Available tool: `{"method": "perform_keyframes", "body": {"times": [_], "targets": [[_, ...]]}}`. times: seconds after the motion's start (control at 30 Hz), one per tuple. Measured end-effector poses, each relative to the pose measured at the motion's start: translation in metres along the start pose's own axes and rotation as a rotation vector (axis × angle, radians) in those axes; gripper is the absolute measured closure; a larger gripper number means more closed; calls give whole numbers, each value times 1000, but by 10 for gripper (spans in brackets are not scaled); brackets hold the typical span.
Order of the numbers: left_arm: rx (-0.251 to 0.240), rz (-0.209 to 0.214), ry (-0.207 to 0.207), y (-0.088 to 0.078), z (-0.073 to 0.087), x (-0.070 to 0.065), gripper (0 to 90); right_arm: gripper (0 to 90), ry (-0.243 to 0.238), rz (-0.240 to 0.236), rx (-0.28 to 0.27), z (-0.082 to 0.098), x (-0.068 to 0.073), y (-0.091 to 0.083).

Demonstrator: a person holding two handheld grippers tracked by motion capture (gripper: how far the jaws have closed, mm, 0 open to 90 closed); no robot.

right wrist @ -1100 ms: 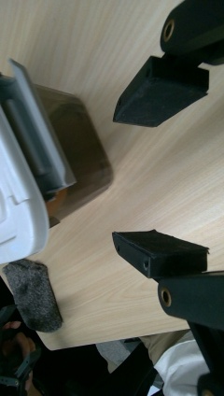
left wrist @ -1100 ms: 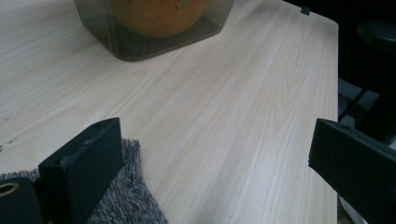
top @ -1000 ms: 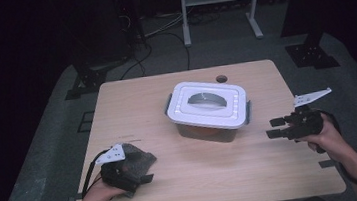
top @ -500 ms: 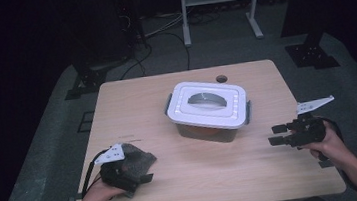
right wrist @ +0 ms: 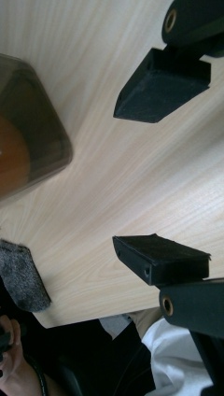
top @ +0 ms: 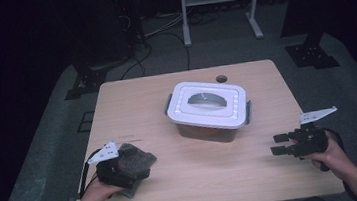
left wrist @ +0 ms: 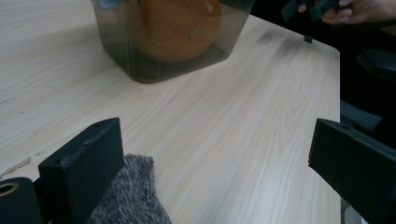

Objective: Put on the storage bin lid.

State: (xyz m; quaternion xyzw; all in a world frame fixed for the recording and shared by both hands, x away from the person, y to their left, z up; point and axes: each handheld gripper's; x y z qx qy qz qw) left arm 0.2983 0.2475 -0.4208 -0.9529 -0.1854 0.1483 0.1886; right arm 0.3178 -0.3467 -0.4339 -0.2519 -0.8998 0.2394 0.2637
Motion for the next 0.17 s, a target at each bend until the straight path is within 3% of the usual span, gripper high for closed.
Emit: {"method": "perform_keyframes", "body": {"times": [0.17], "targets": [[-25, -14, -4, -2, -1, 2, 25, 280, 1, -8, 7, 9, 2, -2]]}}
Point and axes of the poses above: each handheld gripper's, and its own axes: y roughly forward along the jaws, z roughly out of its underside, x roughly to its left, and after that the axes turned 5 degrees about z, right-handed
